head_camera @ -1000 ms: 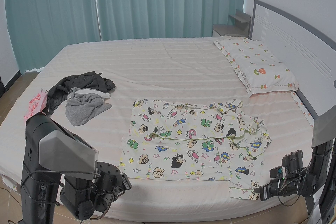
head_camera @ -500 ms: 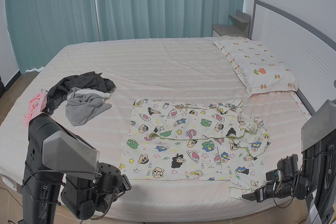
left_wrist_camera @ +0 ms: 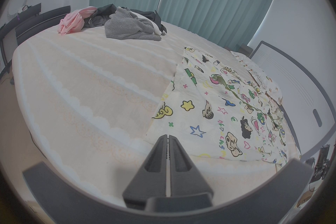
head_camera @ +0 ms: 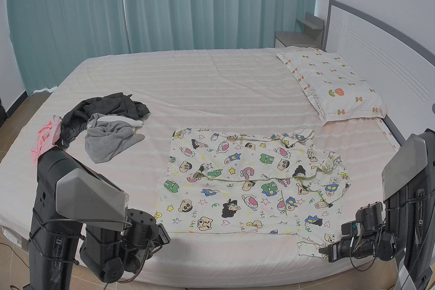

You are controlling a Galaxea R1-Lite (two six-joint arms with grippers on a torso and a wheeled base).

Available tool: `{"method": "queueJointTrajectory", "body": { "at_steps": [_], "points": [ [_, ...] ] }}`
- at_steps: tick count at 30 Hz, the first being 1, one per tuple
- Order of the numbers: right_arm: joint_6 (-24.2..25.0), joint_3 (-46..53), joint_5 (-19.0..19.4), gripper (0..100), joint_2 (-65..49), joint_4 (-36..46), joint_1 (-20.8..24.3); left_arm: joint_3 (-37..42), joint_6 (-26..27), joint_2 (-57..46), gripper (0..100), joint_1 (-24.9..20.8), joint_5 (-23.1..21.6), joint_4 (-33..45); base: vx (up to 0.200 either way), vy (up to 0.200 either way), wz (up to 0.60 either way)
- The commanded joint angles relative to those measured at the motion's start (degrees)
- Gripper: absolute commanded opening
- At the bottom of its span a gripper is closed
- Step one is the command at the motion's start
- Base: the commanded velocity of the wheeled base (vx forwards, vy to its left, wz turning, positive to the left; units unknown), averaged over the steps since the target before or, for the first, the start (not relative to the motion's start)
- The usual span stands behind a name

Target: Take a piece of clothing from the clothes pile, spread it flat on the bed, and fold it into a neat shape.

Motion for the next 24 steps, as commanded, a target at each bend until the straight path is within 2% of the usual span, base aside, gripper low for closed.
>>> {"method": "queueJointTrajectory", "body": {
  "at_steps": [1,3,6,8,9,12,16,17,20,23,24],
  "points": [
    [0.10,1.01,-0.03,0,-0.31,0.60,-0.57,-0.01,-0.03,0.12,0,0.03,0.04,0.01,0.000,0.000,0.00],
    [0.02,1.01,-0.12,0,-1.63,1.57,-1.01,-0.01,-0.03,0.04,0,0.03,0.04,-0.08,0.000,0.000,0.00],
    [-0.25,1.01,0.32,0,-7.96,7.46,-2.33,0.34,0.15,-0.23,0,-0.06,0.21,-0.17,0.000,0.000,0.00],
    [-0.34,1.01,1.55,0,-10.77,10.36,-2.68,0.43,0.24,-0.31,0,-0.06,0.21,-0.52,0.000,0.000,0.00],
    [-0.60,1.01,4.01,0,-13.23,13.08,-2.85,0.51,0.32,-0.31,0,-0.06,0.30,-1.31,0.000,0.000,0.00],
    [-1.13,1.01,6.91,0,-15.26,14.58,-4.35,0.60,0.59,-0.31,0,0.90,0.21,-3.15,0.000,0.000,0.00],
    [-2.44,1.01,7.00,0,-13.85,14.49,-5.05,0.95,1.29,-1.28,0,1.87,0.04,-4.82,0.000,0.000,0.00],
    [-2.88,1.01,7.00,0,-13.41,14.49,-5.40,1.22,1.55,-1.55,100,2.13,0.04,-4.82,0.000,0.000,0.00],
    [-4.20,1.01,7.00,0,-12.88,15.02,-6.19,1.74,1.82,-2.42,100,2.75,-1.19,-4.91,0.000,0.000,0.00],
    [-4.99,1.01,7.00,0,-12.36,15.28,-6.55,2.36,2.70,-4.09,100,4.86,-5.68,-4.74,0.000,0.000,0.00],
    [-5.52,1.01,7.00,0,-12.27,15.46,-6.90,3.59,4.63,-5.41,100,7.41,-12.44,-4.74,0.000,0.000,0.00]
  ]
}}
